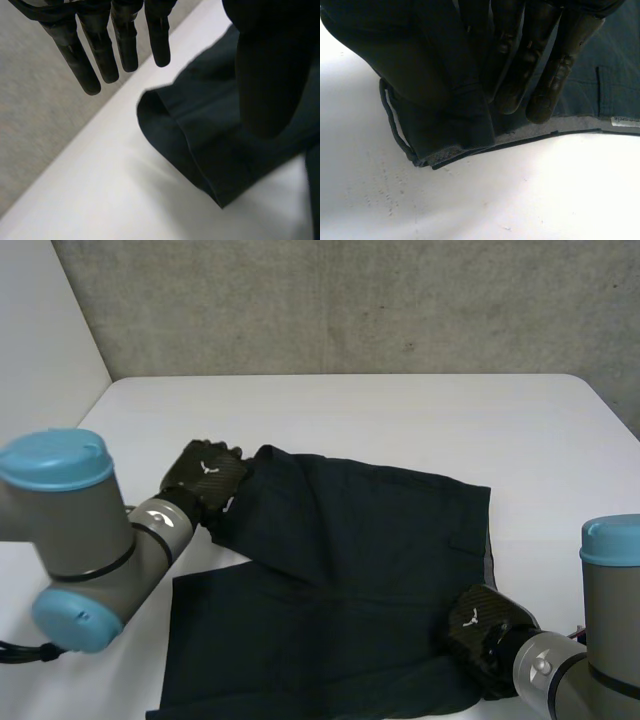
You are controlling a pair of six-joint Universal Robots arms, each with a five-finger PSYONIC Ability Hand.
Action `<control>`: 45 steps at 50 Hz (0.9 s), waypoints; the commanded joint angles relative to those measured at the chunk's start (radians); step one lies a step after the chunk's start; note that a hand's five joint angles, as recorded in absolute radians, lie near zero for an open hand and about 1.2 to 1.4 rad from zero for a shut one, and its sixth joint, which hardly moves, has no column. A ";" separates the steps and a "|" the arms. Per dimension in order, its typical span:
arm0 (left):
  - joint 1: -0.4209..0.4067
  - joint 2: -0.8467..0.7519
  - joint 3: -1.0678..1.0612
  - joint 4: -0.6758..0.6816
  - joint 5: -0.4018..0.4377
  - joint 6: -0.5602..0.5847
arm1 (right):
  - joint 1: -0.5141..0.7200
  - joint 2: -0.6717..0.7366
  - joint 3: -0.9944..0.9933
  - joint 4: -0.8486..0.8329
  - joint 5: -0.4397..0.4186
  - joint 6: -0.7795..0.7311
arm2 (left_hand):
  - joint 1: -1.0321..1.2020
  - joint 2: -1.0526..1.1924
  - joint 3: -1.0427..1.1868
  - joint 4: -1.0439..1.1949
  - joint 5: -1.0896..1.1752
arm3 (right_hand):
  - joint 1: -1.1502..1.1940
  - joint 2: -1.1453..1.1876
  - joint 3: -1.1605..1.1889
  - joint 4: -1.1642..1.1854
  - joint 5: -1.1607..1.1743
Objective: Fold the shorts.
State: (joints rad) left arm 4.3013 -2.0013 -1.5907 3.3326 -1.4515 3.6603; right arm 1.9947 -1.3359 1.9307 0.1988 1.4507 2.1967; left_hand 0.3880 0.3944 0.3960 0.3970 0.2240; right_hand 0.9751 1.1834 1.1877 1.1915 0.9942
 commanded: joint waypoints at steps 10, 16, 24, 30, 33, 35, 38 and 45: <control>0.055 -0.297 0.193 -0.036 0.010 -0.002 | -0.001 -0.003 0.022 -0.079 -0.001 0.061 | 0.782 0.776 0.774 0.773 0.771 | 0.421 0.213 0.209 0.205 0.227; 0.046 -0.274 0.183 -0.045 -0.076 -0.008 | -0.002 -0.003 0.022 -0.091 0.002 0.061 | 1.008 1.002 1.000 0.999 0.998 | 0.421 0.213 0.209 0.205 0.227; 0.046 -0.221 0.147 -0.051 -0.354 -0.003 | -0.001 -0.005 0.024 -0.093 0.002 0.063 | 1.008 1.002 1.000 0.999 0.998 | 0.421 0.213 0.209 0.205 0.227; 0.014 -0.212 0.132 -0.053 -0.368 -0.009 | 0.001 -0.003 0.027 -0.093 0.000 0.072 | 1.008 1.002 1.000 0.999 0.998 | 0.421 0.213 0.209 0.205 0.227; -0.006 -0.211 0.129 -0.053 -0.368 -0.009 | 0.001 -0.003 0.028 -0.093 0.000 0.074 | 1.008 1.002 1.000 0.999 0.998 | 0.421 0.213 0.209 0.205 0.227; -0.025 -0.211 0.126 -0.053 -0.365 -0.011 | 0.001 -0.003 0.030 -0.093 0.000 0.074 | 1.008 1.002 1.000 0.999 0.998 | 0.421 0.213 0.209 0.205 0.227; -0.047 -0.203 0.126 -0.051 -0.362 -0.013 | -0.001 -0.003 0.030 -0.093 0.000 0.074 | 0.930 0.924 0.922 0.921 0.920 | 0.421 0.213 0.209 0.205 0.227; -0.063 -0.120 0.087 -0.032 -0.296 -0.028 | -0.002 -0.005 0.031 -0.095 0.000 0.074 | 0.307 0.301 0.299 0.298 0.297 | 0.421 0.213 0.209 0.205 0.227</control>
State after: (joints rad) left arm 4.2491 -2.1816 -1.4726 3.2846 -1.8061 3.6446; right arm 1.9947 -1.3393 1.9614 0.1057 1.4511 2.2705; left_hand 0.6610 0.7164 0.7209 0.7156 0.5435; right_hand 0.9751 1.1833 1.1878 1.1914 0.9943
